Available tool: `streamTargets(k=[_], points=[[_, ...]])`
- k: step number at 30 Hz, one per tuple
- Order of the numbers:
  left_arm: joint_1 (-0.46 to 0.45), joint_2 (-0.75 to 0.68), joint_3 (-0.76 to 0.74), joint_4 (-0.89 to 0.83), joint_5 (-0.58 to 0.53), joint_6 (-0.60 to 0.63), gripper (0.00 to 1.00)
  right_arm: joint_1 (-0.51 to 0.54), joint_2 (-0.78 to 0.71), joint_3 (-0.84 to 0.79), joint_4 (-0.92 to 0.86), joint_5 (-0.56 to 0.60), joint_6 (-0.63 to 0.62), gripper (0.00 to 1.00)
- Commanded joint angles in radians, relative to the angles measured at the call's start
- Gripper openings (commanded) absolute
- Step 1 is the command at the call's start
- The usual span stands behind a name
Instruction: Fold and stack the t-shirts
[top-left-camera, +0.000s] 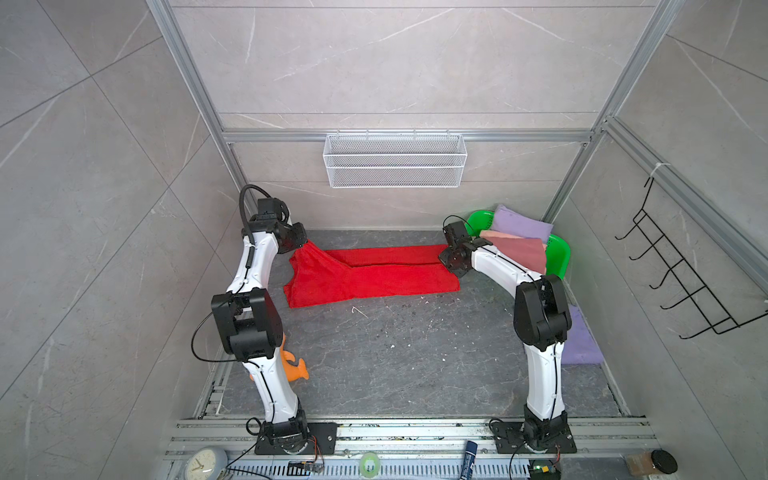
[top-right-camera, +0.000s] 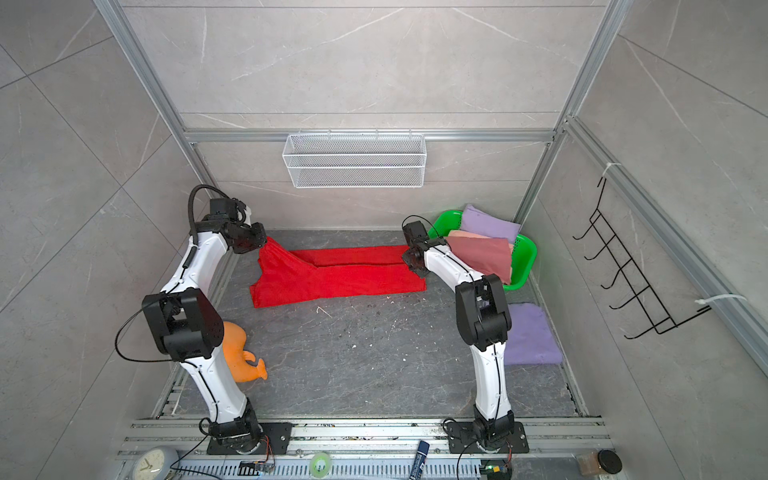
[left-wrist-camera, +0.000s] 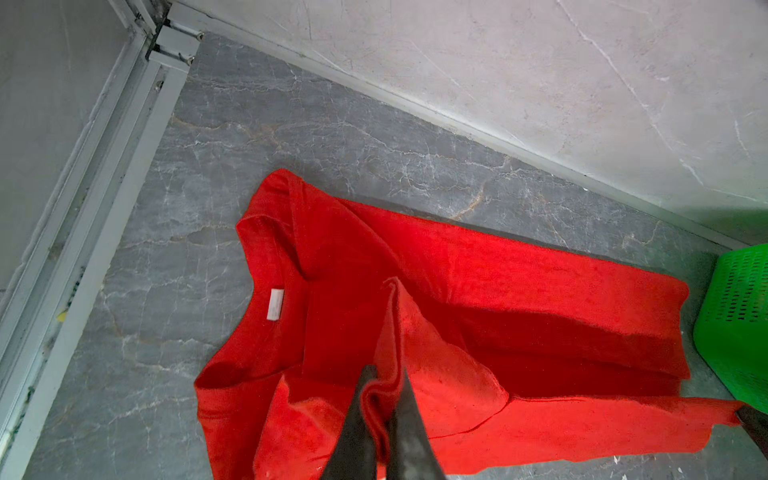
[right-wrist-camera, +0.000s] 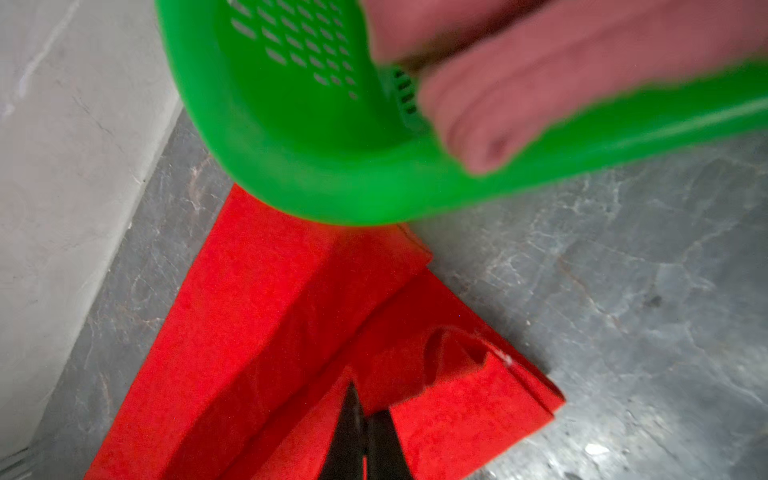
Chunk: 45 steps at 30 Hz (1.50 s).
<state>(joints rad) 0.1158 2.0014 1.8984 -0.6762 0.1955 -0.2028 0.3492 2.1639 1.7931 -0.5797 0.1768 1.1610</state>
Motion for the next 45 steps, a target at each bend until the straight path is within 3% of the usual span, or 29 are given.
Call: streamTargets(k=[1, 4, 5, 6, 9, 13, 18, 23, 29, 35, 40, 45], points=[[0.002, 0.056, 0.079, 0.036, 0.026, 0.028, 0.0, -0.001, 0.054, 0.064, -0.052, 0.041, 0.028, 0.02], [0.002, 0.122, 0.138, 0.055, 0.026, 0.017, 0.0, -0.002, 0.089, 0.115, -0.071, 0.066, 0.028, 0.03], [0.002, 0.146, 0.163, 0.054, 0.025, 0.015, 0.05, -0.002, 0.099, 0.133, -0.075, 0.073, 0.023, 0.06], [0.002, 0.175, 0.198, 0.048, 0.022, 0.009, 0.17, -0.003, 0.107, 0.151, -0.069, 0.076, 0.007, 0.12], [0.002, 0.234, 0.286, 0.04, 0.014, -0.004, 0.55, -0.006, 0.125, 0.208, -0.062, 0.079, -0.035, 0.49], [0.002, 0.221, 0.301, 0.072, -0.048, -0.028, 0.66, -0.005, 0.079, 0.189, -0.029, 0.104, -0.074, 0.58], [0.002, 0.157, 0.239, 0.042, -0.081, -0.059, 0.68, 0.011, -0.001, 0.1, 0.007, 0.108, -0.112, 0.6], [-0.001, 0.06, 0.056, 0.039, -0.035, -0.169, 0.68, 0.035, -0.001, 0.073, 0.024, 0.025, -0.132, 0.6], [-0.019, -0.052, -0.248, 0.1, 0.011, -0.325, 0.68, 0.073, 0.089, 0.109, 0.113, -0.069, -0.187, 0.6], [-0.031, -0.075, -0.469, 0.248, 0.096, -0.483, 0.67, 0.092, 0.261, 0.29, 0.108, -0.136, -0.275, 0.6], [-0.034, -0.051, -0.524, 0.309, 0.079, -0.536, 0.67, 0.102, 0.355, 0.414, -0.009, -0.118, -0.287, 0.59], [-0.034, 0.0, -0.508, 0.29, 0.046, -0.556, 0.67, 0.106, 0.352, 0.36, -0.098, -0.089, -0.287, 0.59]])
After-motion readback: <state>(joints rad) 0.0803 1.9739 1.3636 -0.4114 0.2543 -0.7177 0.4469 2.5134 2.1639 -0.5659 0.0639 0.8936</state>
